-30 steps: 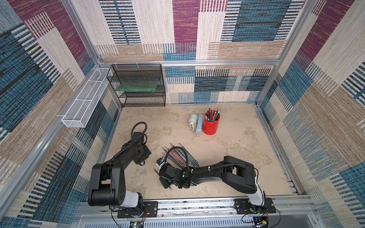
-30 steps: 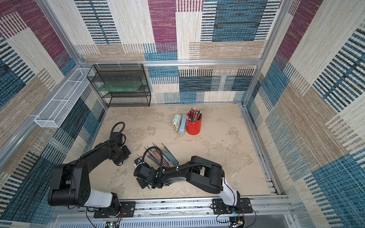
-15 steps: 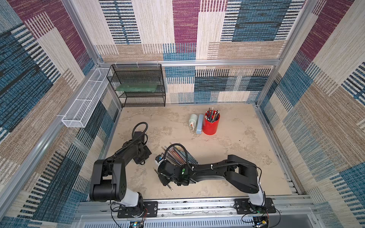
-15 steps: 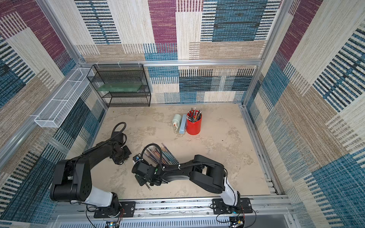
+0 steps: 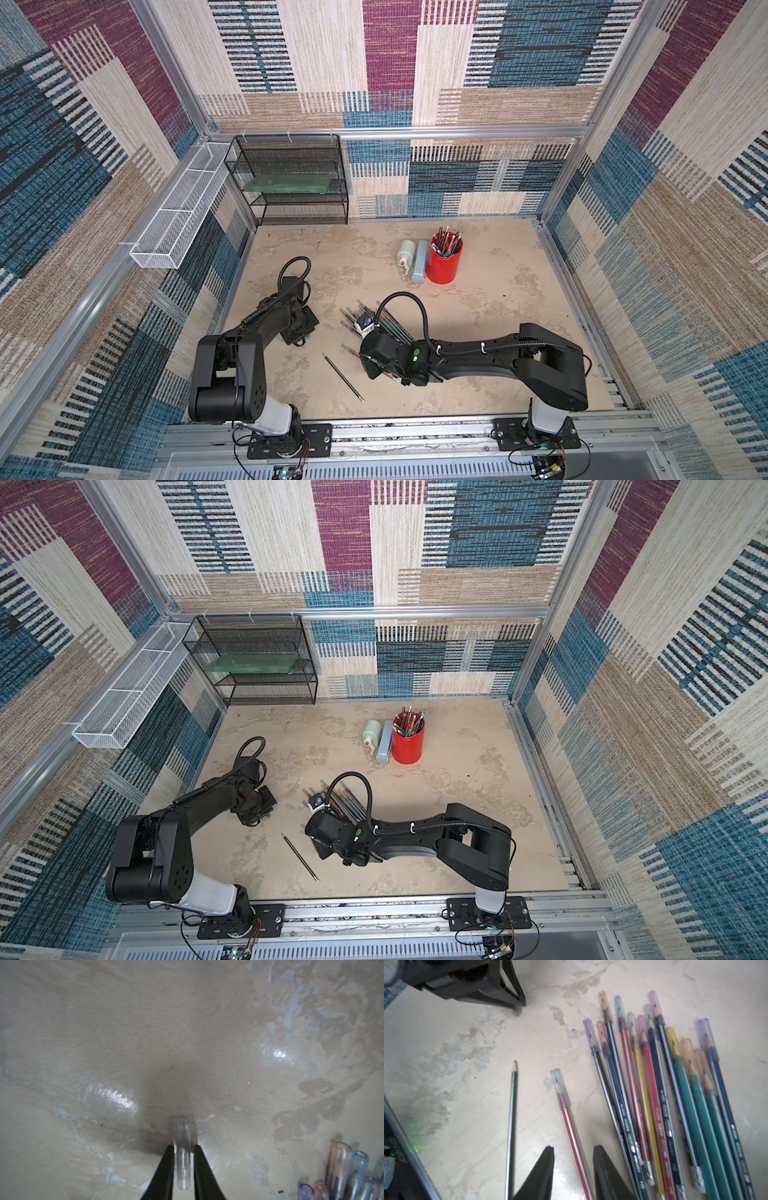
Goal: Remove the protective cover of the pencils
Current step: Pick up the pencil from the center of the board.
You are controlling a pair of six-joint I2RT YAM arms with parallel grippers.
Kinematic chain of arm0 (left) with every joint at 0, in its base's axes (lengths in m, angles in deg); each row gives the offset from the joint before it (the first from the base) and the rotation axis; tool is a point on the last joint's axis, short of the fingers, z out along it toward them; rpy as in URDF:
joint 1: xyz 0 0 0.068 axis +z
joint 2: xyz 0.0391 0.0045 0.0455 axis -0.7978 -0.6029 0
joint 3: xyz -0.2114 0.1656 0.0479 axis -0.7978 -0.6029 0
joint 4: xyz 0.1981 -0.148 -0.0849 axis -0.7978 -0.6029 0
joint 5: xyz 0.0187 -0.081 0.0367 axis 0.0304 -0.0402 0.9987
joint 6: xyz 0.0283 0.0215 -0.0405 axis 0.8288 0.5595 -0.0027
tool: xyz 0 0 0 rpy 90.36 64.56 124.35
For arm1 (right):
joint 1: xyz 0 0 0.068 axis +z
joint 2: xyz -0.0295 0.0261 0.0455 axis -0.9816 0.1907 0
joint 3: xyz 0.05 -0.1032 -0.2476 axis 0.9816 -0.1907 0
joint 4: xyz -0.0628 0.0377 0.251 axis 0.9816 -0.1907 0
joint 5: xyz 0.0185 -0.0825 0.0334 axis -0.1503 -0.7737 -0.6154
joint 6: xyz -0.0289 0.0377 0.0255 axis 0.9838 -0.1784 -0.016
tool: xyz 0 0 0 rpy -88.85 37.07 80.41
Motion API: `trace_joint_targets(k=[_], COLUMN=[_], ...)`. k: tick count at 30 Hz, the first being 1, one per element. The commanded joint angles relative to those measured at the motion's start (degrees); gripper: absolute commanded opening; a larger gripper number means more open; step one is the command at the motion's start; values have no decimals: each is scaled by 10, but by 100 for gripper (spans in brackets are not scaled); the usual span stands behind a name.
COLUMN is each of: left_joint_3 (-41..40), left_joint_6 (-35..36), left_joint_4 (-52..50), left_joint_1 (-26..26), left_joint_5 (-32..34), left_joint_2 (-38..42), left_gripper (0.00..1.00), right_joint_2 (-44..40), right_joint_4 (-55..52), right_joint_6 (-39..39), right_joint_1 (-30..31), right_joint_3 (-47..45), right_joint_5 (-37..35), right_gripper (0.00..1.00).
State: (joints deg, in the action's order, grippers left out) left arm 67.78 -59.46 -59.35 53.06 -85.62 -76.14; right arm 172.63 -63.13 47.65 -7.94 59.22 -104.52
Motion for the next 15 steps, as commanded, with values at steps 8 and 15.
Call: trace_joint_targets(k=[8, 15], left_joint_3=[-4, -19], left_joint_6=[13, 13], left_joint_4=[0, 11], left_joint_1=[0, 0], left_joint_5=[-4, -4], left_joint_2=[8, 34], left_gripper=[23, 30], right_joint_2=[-5, 19], right_joint_4=[45, 39], right_joint_6=[-2, -1], right_joint_1=[-1, 1], right_joint_3=[-45, -38], right_joint_5=[20, 24], right_gripper=[40, 38])
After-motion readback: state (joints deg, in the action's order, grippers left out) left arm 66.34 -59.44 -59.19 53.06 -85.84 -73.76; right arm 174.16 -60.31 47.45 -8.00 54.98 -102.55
